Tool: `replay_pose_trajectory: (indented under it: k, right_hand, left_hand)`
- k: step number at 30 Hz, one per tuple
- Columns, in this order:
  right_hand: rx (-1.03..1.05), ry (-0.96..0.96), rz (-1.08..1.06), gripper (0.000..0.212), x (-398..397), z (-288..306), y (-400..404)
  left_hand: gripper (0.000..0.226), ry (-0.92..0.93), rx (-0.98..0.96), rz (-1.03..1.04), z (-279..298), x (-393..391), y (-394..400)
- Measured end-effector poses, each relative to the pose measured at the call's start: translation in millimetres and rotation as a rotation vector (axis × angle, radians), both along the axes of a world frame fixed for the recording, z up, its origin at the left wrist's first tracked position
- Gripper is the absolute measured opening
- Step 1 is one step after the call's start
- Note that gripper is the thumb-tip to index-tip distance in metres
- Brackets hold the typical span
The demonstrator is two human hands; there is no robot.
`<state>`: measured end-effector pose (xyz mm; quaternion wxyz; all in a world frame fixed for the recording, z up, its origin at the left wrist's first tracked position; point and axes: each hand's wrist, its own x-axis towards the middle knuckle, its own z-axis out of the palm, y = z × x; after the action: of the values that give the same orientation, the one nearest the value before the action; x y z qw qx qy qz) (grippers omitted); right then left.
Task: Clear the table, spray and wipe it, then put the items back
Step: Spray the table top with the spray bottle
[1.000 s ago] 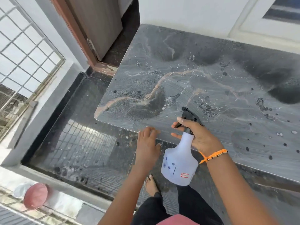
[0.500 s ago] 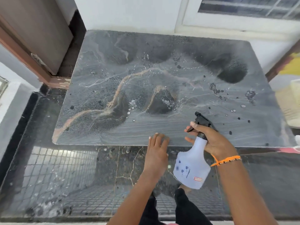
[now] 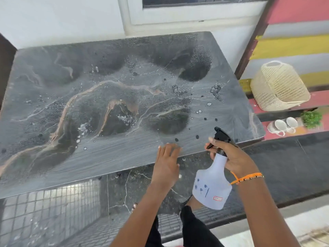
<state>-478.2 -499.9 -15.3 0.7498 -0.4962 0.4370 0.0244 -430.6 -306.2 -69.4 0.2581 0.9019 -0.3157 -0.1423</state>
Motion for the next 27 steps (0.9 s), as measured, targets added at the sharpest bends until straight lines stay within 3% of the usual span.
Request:
replay_pose_trajectory:
  k: [5, 10, 12, 14, 16, 17, 20, 23, 27]
  right_hand:
    - [-0.118, 0.091, -0.087, 0.023, -10.3, 3.0, -69.8]
    - [-0.136, 0.150, 0.004, 0.022, -28.8, -2.0, -122.4]
    - [-0.177, 0.075, 0.033, 0.023, -41.3, 8.3, -141.1]
    - [-0.143, -0.038, 0.041, 0.008, -50.5, 24.1, -157.1]
    - [-0.133, -0.123, 0.048, 0.028, -52.6, 36.4, -174.1]
    - [-0.161, -0.136, 0.031, 0.036, -51.0, 40.6, -184.0]
    - [-0.281, -0.153, -0.081, 0.028, -39.8, 61.0, -215.8]
    - [-0.493, -0.165, -0.163, 0.039, -31.0, 70.7, -251.2]
    - [-0.708, -0.206, -0.364, 0.011, -16.1, 72.3, -301.1]
  left_hand:
    - [0.058, 0.046, -0.005, -0.018, 3.0, -9.6, -79.0]
    - [0.054, 0.089, 0.000, 0.013, 4.7, -17.8, -143.5]
    - [0.056, 0.120, 0.012, 0.024, 6.3, -19.1, -163.2]
    - [0.056, 0.162, -0.003, 0.023, 10.3, -20.0, -183.8]
    - [0.054, 0.183, -0.043, 0.002, 14.7, -17.9, -207.6]
    - [0.052, 0.199, -0.065, -0.009, 17.7, -15.0, -220.8]
    - [0.050, 0.277, -0.154, -0.056, 28.6, -1.1, -265.6]
    - [0.044, 0.307, -0.225, -0.109, 41.3, 13.6, -311.8]
    - [0.037, 0.313, -0.241, -0.213, 49.8, 25.1, -369.1]
